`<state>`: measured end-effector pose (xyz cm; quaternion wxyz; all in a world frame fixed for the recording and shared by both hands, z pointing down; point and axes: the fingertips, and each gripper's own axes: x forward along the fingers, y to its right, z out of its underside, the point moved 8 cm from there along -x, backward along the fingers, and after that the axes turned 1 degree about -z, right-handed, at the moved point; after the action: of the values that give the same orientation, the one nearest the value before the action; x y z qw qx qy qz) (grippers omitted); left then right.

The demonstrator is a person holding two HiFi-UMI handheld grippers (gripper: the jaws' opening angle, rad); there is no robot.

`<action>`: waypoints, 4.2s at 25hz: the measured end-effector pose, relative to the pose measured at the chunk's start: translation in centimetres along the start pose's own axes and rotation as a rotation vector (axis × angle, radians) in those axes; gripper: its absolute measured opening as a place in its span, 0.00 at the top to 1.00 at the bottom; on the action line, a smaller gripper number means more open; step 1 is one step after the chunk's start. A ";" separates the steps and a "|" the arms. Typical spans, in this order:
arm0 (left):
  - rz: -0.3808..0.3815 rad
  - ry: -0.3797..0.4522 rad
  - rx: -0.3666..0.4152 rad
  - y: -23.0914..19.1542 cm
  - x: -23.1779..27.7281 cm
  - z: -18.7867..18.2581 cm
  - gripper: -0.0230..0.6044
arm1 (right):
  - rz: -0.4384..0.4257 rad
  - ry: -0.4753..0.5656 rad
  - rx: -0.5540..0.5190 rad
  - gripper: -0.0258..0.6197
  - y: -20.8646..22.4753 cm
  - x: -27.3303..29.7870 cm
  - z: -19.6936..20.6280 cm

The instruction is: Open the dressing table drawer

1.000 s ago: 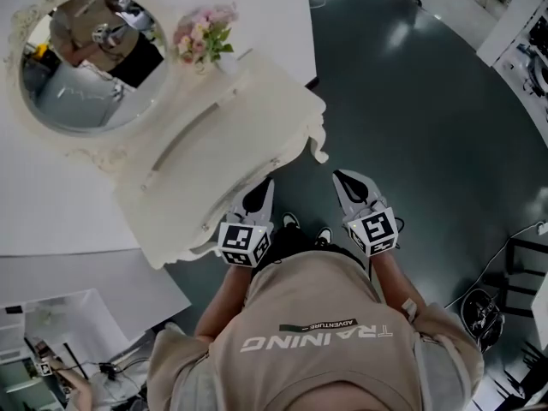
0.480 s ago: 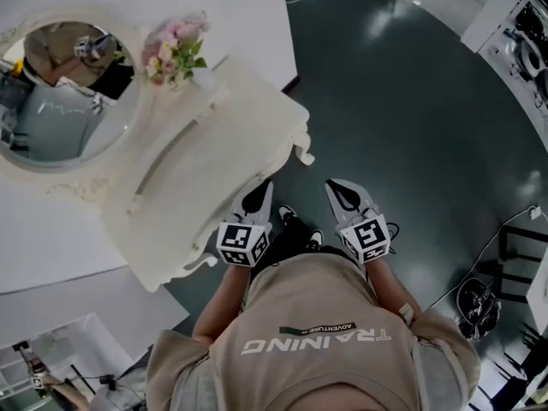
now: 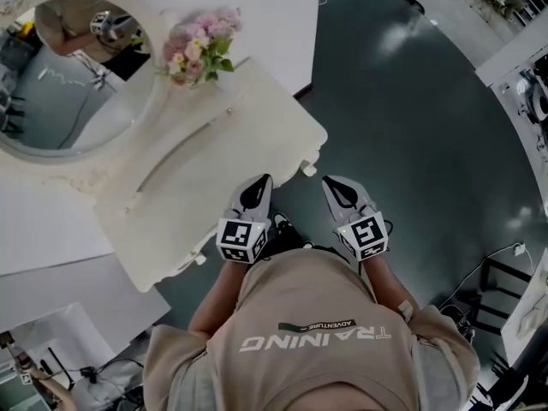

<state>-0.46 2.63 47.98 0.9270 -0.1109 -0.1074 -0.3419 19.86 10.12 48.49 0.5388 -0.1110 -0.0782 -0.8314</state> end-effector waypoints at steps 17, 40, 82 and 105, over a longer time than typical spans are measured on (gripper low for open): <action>-0.159 0.059 0.048 -10.6 0.2 -1.3 0.93 | -0.102 -0.032 -0.087 0.96 0.0 11.9 -3.9; -0.430 0.051 -0.044 -13.9 3.6 -4.4 0.93 | -0.408 -0.013 -0.176 0.96 4.1 23.6 -6.9; -0.480 0.066 -0.118 -20.4 2.0 -5.5 0.93 | -0.308 -0.217 -0.097 0.96 3.3 36.5 -0.3; -0.505 0.018 -0.150 -23.5 -0.2 -4.3 0.93 | -0.254 -0.388 -0.061 0.70 0.9 42.8 5.2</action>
<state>-15.56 -15.89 46.90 0.8025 -0.1459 -0.0978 -0.5703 4.36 -26.53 65.01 0.4011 -0.2745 -0.1684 -0.8575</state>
